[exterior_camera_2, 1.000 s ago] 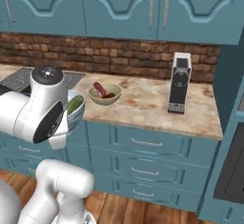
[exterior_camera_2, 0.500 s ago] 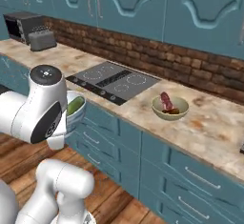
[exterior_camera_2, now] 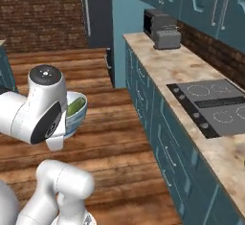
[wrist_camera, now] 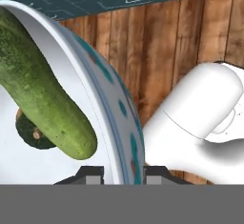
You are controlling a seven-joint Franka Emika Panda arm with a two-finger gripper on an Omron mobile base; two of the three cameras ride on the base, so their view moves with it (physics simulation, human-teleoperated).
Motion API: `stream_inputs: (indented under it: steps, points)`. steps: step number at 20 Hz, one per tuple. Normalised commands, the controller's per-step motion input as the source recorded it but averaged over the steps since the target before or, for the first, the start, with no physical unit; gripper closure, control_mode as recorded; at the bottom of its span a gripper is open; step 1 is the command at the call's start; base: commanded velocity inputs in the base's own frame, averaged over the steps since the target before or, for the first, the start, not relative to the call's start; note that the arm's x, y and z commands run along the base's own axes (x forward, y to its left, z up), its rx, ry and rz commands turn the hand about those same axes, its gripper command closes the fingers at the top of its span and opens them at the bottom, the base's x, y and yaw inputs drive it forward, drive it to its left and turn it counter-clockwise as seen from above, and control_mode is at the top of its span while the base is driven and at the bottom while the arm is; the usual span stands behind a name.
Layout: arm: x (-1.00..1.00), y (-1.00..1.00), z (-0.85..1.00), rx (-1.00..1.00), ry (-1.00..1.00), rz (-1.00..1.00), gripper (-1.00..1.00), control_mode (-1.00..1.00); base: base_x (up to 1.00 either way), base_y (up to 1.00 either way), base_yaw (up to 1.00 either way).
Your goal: Place the bowl with the cucumber and squash on the top shelf of the fridge. Place the bowl with the steak and chicken drumstick on the second highest shelf of the fridge.
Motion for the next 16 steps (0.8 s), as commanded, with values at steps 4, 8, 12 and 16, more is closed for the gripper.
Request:
stream_inputs:
  steps: [4, 8, 12, 16]
  points:
    - [0.00, 0.00, 0.00, 0.00, 0.00, 0.00, 1.00, 1.00, 0.52, 0.10, 0.75]
    - [0.00, 0.00, 0.00, 0.00, 0.00, 0.00, 1.00, 1.00, 1.00, 0.27, 0.29]
    - [0.00, 0.00, 0.00, 0.00, 0.00, 0.00, 1.00, 1.00, 1.00, 0.22, 0.05]
    - [0.00, 0.00, 0.00, 0.00, 0.00, 0.00, 1.00, 1.00, 1.00, 0.29, 0.00]
